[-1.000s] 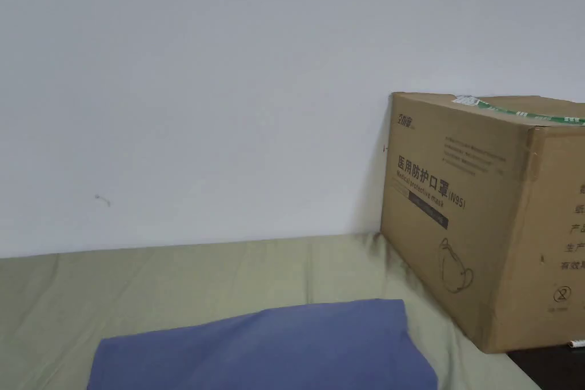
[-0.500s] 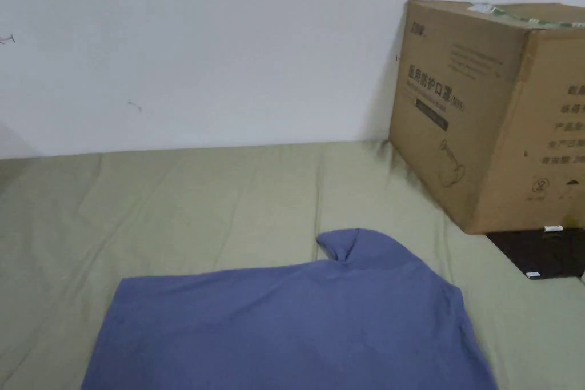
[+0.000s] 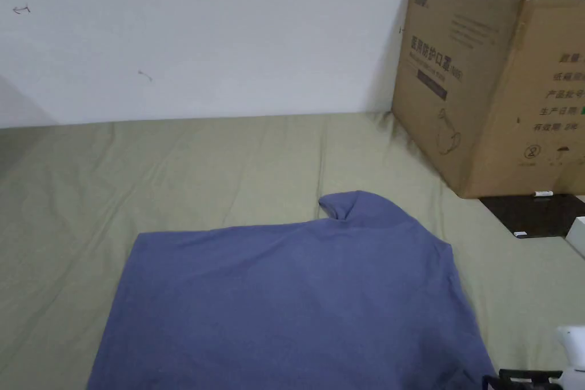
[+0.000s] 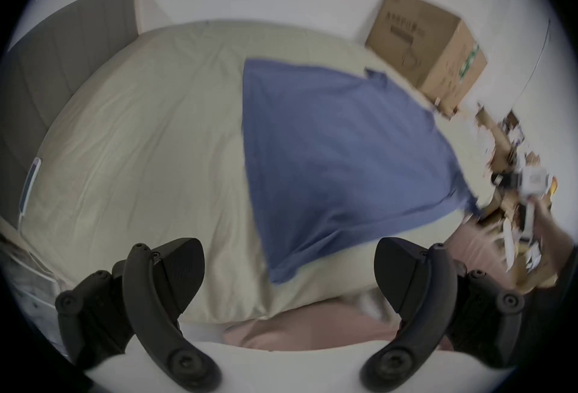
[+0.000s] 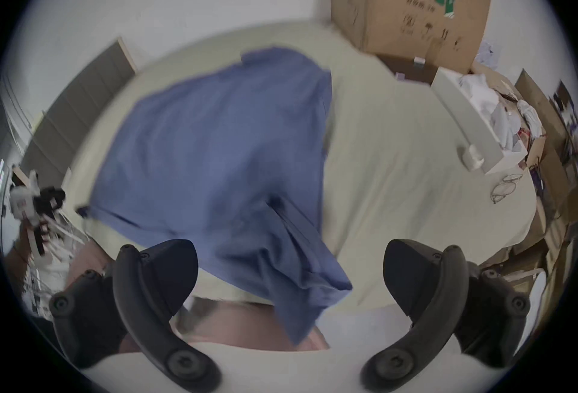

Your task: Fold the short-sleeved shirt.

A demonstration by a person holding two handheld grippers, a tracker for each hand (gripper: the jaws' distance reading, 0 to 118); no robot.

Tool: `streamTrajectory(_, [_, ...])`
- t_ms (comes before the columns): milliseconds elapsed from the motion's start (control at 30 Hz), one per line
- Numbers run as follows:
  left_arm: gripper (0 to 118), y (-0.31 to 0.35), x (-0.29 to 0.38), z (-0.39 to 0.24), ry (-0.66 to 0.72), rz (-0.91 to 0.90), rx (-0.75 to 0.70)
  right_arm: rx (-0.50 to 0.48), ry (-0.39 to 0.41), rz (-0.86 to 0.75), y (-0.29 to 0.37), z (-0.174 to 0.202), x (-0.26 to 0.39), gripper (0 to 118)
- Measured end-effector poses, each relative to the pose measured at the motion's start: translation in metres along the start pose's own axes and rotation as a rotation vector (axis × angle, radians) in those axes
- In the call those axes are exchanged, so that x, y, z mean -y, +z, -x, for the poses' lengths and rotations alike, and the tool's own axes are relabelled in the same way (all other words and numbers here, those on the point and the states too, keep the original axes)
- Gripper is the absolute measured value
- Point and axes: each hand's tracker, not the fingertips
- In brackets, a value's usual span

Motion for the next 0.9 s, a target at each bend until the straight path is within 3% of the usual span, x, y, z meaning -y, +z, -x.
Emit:
streamTrajectory(67, [110, 0.022, -0.008, -0.019, 0.008, -0.13, -0.004, -0.024, -0.003, -0.138, 0.024, 0.02, -0.009, 116])
streamTrajectory(133, [106, 0.046, -0.004, -0.039, -0.001, -0.303, -0.017, -0.032, 0.023, -0.427, 0.055, 0.039, 0.0, 115])
streamTrajectory(167, [93, 0.057, 0.0, -0.053, -0.026, -0.437, -0.05, -0.038, 0.029, -0.56, 0.066, 0.05, 0.003, 112])
streamTrajectory(200, [70, 0.067, 0.005, -0.065, -0.034, -0.59, -0.139, -0.043, 0.029, -0.674, 0.076, 0.063, 0.008, 106])
streamTrajectory(233, [34, 0.071, 0.011, -0.074, -0.031, -0.657, -0.181, -0.044, 0.014, -0.76, 0.082, 0.075, 0.01, 86])
streamTrajectory(267, [12, 0.076, 0.015, -0.084, -0.029, -0.711, -0.203, -0.03, -0.001, -0.81, 0.084, 0.079, 0.019, 55])
streamTrajectory(300, [3, 0.079, 0.017, -0.089, -0.039, -0.741, -0.202, -0.022, -0.002, -0.813, 0.086, 0.087, 0.018, 17])
streamTrajectory(333, [3, 0.081, 0.021, -0.093, -0.043, -0.741, -0.157, -0.014, 0.015, -0.796, 0.088, 0.093, 0.016, 1])
streamTrajectory(367, [2, 0.082, 0.022, -0.091, -0.058, -0.77, -0.152, -0.022, 0.02, -0.799, 0.091, 0.095, 0.014, 1])
streamTrajectory(433, [1, 0.085, 0.017, -0.092, -0.139, -0.7, -0.164, -0.133, 0.041, -0.754, 0.097, 0.09, 0.008, 1])
streamTrajectory(500, [1, 0.082, 0.005, -0.084, -0.136, -0.522, -0.169, -0.097, 0.035, -0.753, 0.103, 0.092, 0.009, 1])
streamTrajectory(633, [1, 0.028, -0.015, -0.034, 0.06, 0.12, -0.067, -0.119, -0.029, -0.658, 0.101, 0.084, 0.014, 1])
streamTrajectory(667, [2, 0.015, -0.008, -0.022, 0.08, 0.156, -0.038, -0.129, -0.046, -0.63, 0.096, 0.081, 0.014, 1])
streamTrajectory(700, [11, 0.005, -0.001, -0.015, 0.073, 0.144, -0.063, -0.137, -0.057, -0.599, 0.092, 0.079, 0.016, 1])
streamTrajectory(767, [84, -0.019, 0.01, -0.003, 0.084, 0.138, -0.134, -0.128, -0.073, -0.543, 0.087, 0.076, 0.019, 1])
streamTrajectory(800, [114, -0.033, 0.015, 0.006, 0.107, 0.169, -0.148, -0.123, -0.085, -0.517, 0.082, 0.073, 0.019, 1])
streamTrajectory(900, [110, -0.061, 0.029, 0.007, 0.149, 0.219, -0.144, -0.133, -0.103, -0.494, 0.083, 0.067, 0.022, 1])
